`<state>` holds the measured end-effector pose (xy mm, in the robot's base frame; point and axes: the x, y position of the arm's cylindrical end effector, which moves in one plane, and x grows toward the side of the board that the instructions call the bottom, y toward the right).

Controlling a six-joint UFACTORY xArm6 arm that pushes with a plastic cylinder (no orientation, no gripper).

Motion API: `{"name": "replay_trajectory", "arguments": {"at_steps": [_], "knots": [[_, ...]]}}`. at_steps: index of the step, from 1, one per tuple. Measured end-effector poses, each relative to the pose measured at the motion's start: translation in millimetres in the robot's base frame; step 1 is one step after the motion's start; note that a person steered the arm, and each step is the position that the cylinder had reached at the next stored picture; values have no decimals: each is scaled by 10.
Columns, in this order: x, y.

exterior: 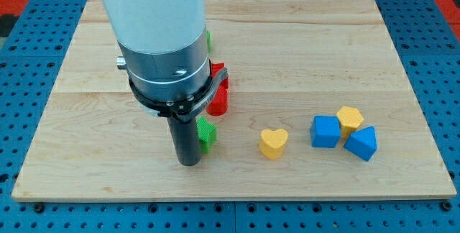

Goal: Move yellow heart towards red circle

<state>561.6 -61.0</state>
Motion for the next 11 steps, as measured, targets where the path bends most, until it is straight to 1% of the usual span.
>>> {"name": "replay_trajectory", "arguments": {"at_steps": [2,3,4,5,6,7,8,9,11], "knots": [[-200,-259],[97,-78],[190,-47],[243,-176],[352,515],[288,1098],[62,1448],[-362,1169],[-597,1399]]}}
